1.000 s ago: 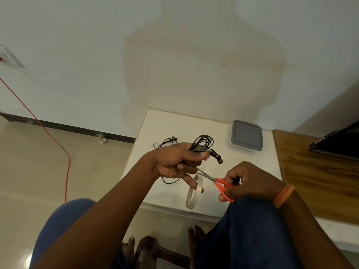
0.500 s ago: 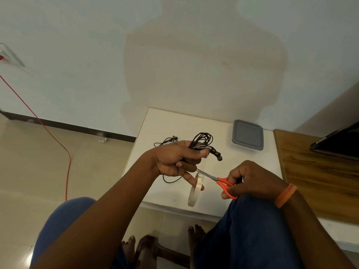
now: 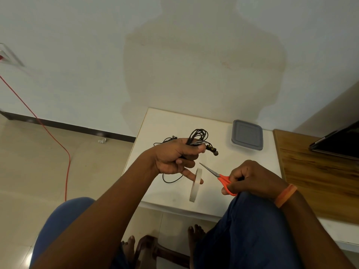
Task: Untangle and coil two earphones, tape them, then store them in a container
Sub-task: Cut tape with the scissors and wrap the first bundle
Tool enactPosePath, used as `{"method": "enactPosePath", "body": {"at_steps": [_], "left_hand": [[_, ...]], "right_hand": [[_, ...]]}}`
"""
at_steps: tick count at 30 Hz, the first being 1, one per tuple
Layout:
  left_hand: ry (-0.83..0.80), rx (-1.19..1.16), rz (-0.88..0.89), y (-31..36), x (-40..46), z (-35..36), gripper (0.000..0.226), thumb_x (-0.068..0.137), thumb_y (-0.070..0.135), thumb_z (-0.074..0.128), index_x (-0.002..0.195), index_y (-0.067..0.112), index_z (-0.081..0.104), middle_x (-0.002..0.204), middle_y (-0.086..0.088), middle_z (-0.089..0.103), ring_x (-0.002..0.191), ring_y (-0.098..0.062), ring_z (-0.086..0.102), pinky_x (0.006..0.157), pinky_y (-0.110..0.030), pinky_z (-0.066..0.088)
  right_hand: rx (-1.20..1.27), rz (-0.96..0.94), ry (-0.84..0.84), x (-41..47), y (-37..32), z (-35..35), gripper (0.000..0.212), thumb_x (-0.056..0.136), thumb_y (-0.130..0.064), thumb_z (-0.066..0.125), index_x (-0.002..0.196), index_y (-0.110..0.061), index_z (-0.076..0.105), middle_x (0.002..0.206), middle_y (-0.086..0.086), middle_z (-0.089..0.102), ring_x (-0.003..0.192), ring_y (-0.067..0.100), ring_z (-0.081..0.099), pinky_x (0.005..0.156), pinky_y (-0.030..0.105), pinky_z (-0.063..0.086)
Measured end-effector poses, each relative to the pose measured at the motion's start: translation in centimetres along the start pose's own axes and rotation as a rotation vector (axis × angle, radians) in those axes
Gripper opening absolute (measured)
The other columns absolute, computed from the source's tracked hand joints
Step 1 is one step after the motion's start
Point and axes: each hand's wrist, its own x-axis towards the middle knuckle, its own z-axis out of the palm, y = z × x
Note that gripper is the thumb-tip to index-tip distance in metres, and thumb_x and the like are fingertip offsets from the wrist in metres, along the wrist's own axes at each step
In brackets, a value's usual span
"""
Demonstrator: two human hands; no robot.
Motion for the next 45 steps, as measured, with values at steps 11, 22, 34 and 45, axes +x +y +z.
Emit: {"method": "enactPosePath", "body": {"at_steps": [11, 22, 34, 45], "left_hand": [[0.2, -0.1, 0.115, -0.5, 0.8, -0.1, 0.015, 0.096, 0.019, 0.061, 0.082, 0.021, 0.066, 0.052, 0.009, 0.028, 0.039, -0.005, 0.024, 0.097, -0.07, 0.043], [0.244, -0.346, 0.27, -0.3, 1.7, 0.7, 0.007, 0.091, 0.026, 0.062, 0.088, 0.022, 0.057, 0.05, 0.011, 0.024, 0.039, -0.004, 0.024, 0.096, -0.068, 0.045], [0.23, -0.414, 0.324, 0.0, 1.8, -0.2, 0.006, 0.096, 0.024, 0.058, 0.093, 0.019, 0.059, 0.049, 0.01, 0.025, 0.039, -0.005, 0.026, 0.099, -0.068, 0.042], [0.29, -0.35, 0.331, -0.8, 2.5, -0.7, 0.007, 0.093, 0.024, 0.064, 0.088, 0.019, 0.065, 0.05, 0.009, 0.024, 0.039, -0.007, 0.024, 0.093, -0.057, 0.051]], "right_hand": [[-0.105, 0.037, 0.122, 0.6, 1.4, 0.3, 0.04, 0.066, -0.052, 0.079, 0.062, -0.013, 0.075, 0.06, 0.006, 0.066, 0.052, 0.009, 0.055, 0.051, 0.009, 0.042], [0.615, 0.197, 0.363, 2.1, -1.2, 2.5, 0.03, 0.074, -0.035, 0.075, 0.088, -0.008, 0.076, 0.091, 0.008, 0.075, 0.093, 0.022, 0.069, 0.072, 0.028, 0.057], [0.553, 0.148, 0.554, 2.4, -0.6, 0.7, 0.019, 0.078, -0.023, 0.078, 0.081, -0.004, 0.076, 0.084, 0.011, 0.074, 0.08, 0.017, 0.066, 0.076, 0.035, 0.056], [-0.666, 0.539, 0.345, 3.5, 14.6, -1.0, 0.034, 0.093, -0.049, 0.055, 0.085, -0.016, 0.063, 0.086, 0.002, 0.066, 0.082, 0.018, 0.065, 0.078, 0.03, 0.05]]}}
